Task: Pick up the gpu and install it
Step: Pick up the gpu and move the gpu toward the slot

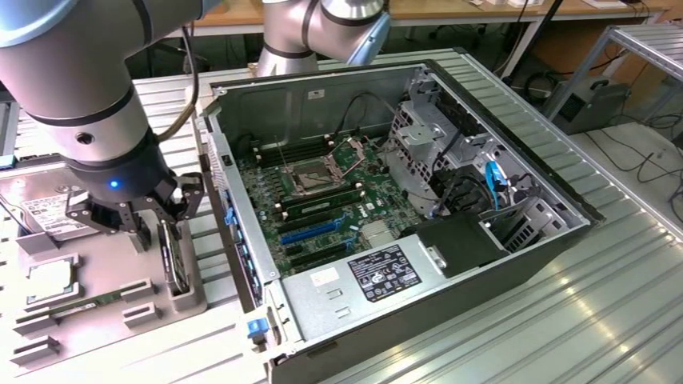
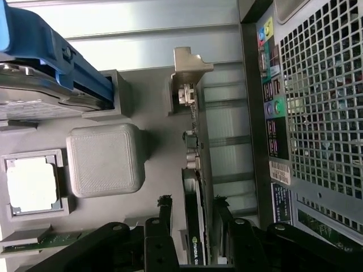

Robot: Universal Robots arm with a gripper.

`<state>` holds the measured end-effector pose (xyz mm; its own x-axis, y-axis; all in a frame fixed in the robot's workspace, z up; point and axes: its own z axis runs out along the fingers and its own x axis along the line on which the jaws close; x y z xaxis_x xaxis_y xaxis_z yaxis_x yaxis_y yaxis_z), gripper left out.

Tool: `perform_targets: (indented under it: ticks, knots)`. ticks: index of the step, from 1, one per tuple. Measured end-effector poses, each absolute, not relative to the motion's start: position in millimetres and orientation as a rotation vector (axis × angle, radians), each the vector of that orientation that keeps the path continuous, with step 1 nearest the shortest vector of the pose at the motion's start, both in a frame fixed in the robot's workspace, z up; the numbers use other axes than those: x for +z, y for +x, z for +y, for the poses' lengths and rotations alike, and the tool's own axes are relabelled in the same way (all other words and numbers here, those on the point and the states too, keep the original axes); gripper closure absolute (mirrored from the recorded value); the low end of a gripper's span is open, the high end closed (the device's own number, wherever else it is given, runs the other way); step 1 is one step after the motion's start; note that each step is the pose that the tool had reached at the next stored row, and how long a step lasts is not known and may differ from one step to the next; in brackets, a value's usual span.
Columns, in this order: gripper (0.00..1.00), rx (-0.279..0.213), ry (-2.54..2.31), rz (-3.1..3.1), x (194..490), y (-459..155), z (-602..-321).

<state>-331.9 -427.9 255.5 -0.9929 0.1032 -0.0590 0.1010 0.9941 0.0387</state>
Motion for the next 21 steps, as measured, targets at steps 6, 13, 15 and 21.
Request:
perform_targets:
  ticks: [6,13,15,21]
  knots:
    - [0.58,0.055,0.157,3.071,247.2,-332.8,-423.3]
    - [0.58,0.055,0.157,3.067,236.2,-333.2,-421.7]
    - [0.58,0.055,0.157,3.066,235.4,-333.2,-421.7]
    - [0.66,0.055,0.157,3.066,235.3,-333.2,-421.7]
